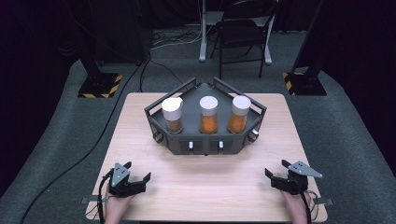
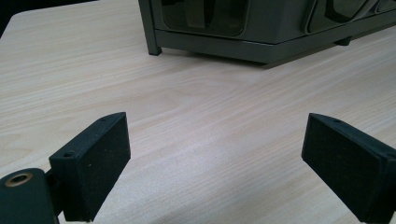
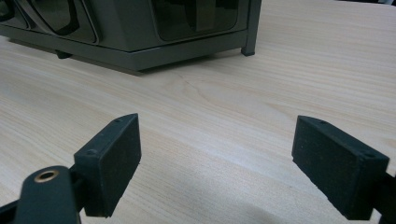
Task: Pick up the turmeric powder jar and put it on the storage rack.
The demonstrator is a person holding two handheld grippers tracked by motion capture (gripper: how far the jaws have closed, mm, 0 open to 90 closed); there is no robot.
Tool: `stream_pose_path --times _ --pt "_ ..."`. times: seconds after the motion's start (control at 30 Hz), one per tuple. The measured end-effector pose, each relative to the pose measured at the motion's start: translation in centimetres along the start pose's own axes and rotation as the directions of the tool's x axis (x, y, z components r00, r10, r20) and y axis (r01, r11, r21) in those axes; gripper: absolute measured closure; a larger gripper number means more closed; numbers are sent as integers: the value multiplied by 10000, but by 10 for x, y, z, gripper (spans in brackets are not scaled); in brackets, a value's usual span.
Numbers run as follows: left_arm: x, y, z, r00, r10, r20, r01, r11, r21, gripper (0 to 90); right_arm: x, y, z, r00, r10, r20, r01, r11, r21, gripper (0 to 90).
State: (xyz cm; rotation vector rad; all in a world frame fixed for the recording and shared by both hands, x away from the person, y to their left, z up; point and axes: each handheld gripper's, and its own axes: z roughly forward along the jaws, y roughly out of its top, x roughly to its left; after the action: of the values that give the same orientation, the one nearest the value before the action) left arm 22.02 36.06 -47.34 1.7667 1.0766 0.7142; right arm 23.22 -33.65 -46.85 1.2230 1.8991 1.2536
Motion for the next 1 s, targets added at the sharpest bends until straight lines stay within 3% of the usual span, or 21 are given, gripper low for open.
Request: stream_pose_path --times 1.0 --pt "0 0 0 10000 4 -14 -4 10000 16 78 0 1 0 10000 -32 -8 32 10000 36 148"
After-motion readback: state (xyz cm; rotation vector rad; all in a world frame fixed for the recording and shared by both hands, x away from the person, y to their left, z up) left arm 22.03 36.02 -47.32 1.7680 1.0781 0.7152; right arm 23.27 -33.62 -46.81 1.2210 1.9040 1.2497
